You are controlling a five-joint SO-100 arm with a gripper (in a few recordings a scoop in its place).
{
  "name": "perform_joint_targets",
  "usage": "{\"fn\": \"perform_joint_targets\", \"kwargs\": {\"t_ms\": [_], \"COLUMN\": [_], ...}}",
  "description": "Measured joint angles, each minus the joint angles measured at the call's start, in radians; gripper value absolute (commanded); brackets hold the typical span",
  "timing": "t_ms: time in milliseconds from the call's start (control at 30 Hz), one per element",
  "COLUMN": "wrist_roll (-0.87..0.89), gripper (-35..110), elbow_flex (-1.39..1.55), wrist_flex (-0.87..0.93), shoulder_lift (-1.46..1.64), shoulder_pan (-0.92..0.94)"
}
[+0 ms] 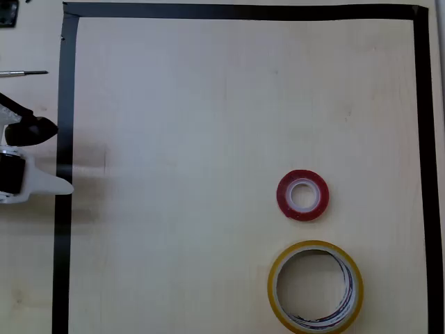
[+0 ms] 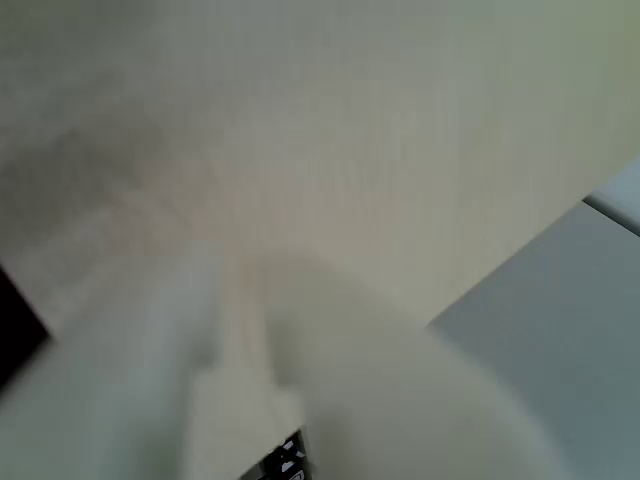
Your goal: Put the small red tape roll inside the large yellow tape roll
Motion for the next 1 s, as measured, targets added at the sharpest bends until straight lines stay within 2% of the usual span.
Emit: {"fn": "perform_joint_targets", "kwargs": {"t_ms": [600, 900, 1000], "wrist_roll": [0.000, -0.006, -0.008], "gripper": [0, 0, 0], "elbow_flex": [0.000, -0.009, -0.100], "wrist_flex": [0.000, -0.037, -0.063], "shoulder_lift": [0.000, -0.009, -0.118], "shoulder_pan": [-0.002, -0.120, -0.150]}}
